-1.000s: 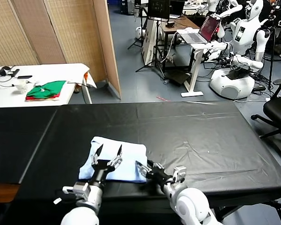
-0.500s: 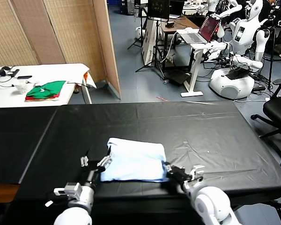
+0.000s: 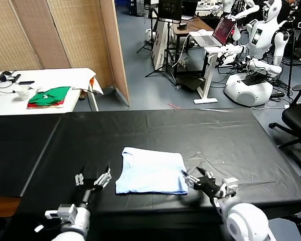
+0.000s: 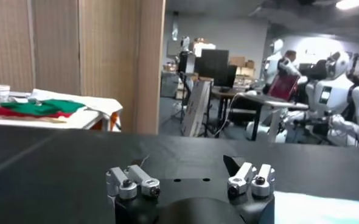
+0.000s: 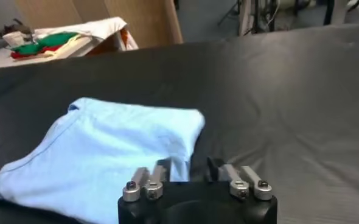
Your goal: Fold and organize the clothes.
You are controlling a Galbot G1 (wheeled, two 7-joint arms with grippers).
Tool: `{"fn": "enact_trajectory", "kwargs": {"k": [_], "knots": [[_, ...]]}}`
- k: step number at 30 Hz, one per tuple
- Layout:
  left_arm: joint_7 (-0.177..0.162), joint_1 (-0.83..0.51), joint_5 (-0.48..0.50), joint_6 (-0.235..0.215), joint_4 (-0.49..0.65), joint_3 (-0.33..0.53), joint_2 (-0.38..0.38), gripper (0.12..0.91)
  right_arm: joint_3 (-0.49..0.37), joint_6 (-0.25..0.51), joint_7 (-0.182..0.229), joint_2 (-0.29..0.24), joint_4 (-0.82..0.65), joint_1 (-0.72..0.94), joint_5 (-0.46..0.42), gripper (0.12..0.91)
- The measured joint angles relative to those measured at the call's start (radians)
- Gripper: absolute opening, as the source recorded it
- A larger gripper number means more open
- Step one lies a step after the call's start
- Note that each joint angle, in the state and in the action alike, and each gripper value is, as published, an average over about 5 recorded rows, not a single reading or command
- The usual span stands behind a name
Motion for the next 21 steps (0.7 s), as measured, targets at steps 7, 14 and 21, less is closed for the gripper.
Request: {"fn": "enact_trajectory", "kwargs": {"k": [7, 14, 21], "knots": [[0.001, 0.117, 0.001, -0.011, -0.047, -0.023, -0.006, 0.907, 0.036, 0.173, 0.002, -0.007, 0.085, -0.152, -0.125, 0.906], [-0.007, 0.205, 0.002, -0.01, -0.085, -0.035, -0.017, 0.907, 0.023, 0.403, 0.086, 0.023, 0.113, -0.304, -0.222, 0.907], [-0.018, 0.277, 0.037, 0.003, -0.125, -0.036, -0.029, 0.907, 0.043, 0.572, 0.166, 0.052, 0.13, -0.441, -0.269, 0.907]]}}
